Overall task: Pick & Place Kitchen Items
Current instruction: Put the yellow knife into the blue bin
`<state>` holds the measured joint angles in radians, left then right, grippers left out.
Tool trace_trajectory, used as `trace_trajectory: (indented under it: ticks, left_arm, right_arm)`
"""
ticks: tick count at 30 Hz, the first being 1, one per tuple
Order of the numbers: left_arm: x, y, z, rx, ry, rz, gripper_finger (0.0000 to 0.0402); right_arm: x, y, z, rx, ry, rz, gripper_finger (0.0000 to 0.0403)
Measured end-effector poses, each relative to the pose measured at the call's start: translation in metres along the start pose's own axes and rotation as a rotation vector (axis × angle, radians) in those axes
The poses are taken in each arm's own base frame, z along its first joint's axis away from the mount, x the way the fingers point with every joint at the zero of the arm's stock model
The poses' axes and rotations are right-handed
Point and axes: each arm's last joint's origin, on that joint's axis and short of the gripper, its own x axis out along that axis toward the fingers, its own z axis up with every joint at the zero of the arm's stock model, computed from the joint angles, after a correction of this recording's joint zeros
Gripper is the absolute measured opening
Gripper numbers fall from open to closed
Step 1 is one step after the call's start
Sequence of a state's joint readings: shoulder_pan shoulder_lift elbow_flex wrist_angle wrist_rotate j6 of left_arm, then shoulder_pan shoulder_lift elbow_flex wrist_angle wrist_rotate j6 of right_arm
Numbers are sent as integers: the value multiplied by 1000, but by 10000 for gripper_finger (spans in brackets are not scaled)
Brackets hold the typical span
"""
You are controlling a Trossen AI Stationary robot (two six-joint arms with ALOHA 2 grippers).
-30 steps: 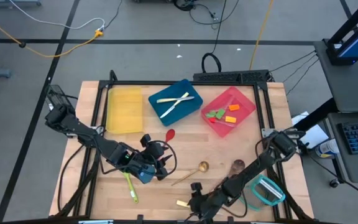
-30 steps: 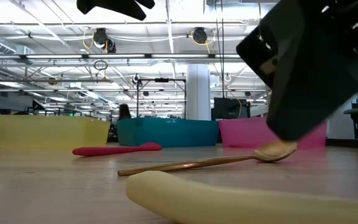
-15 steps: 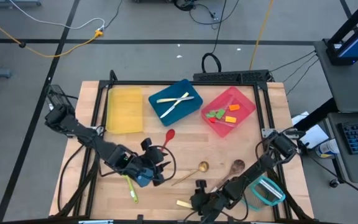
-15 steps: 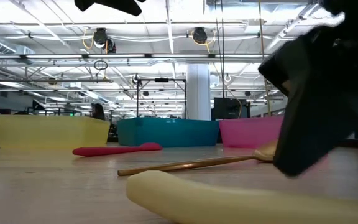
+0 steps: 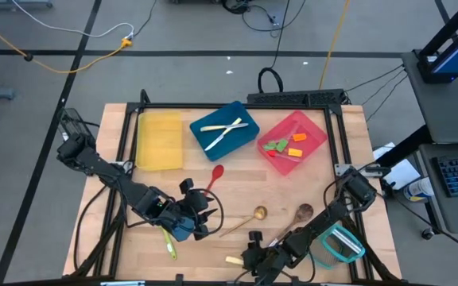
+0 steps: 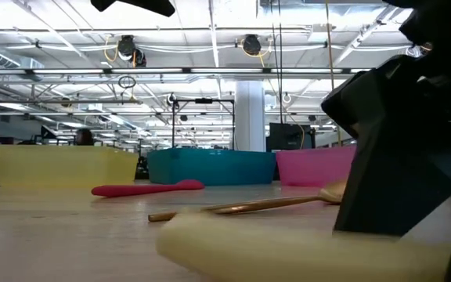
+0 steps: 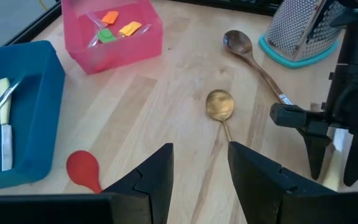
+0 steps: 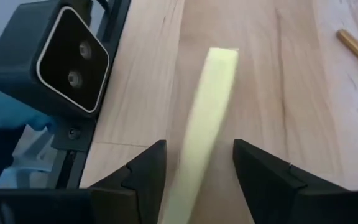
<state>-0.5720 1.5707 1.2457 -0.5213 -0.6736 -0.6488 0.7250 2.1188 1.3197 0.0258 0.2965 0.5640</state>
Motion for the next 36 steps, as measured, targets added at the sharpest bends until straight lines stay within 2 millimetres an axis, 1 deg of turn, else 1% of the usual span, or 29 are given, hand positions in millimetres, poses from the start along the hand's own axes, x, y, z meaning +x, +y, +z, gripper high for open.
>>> trace_trajectory:
  ticks: [4,11,14,18,21,23,26,28,30,32,36]
  left_arm:
    - [0,0,0,1,0,0,159]
    - [0,0,0,11,0,1,159]
    - [0,0,0,16,0,1,159]
    - [0,0,0,27,0,1,159]
    - [0,0,0,49,0,2,159]
    - [0,0,0,66,0,3,159]
    - [0,1,-1,109,4,6,159]
    - [0,1,-1,151,7,10,159]
    - [0,2,-1,173,-3,42,159]
    - [0,5,-2,183,-17,99,159]
    - [-1,14,-8,191,-5,222,159]
  right_arm:
    - [1,-2,0,-42,0,-7,156]
    - [3,-9,1,-81,29,-22,75]
    - [4,-12,1,-84,46,-34,52]
    - [4,-14,3,-118,42,-31,51]
    - [0,-17,8,-130,43,-28,59]
    - [-6,-18,14,-135,33,-20,60]
    - [-24,-25,26,-182,27,-62,51]
    - [-36,-35,33,-221,62,-135,50]
    - [-45,-49,36,-252,122,-197,50]
    - [-48,-64,41,-282,159,-233,52]
    - [-55,-91,59,-361,172,-270,59]
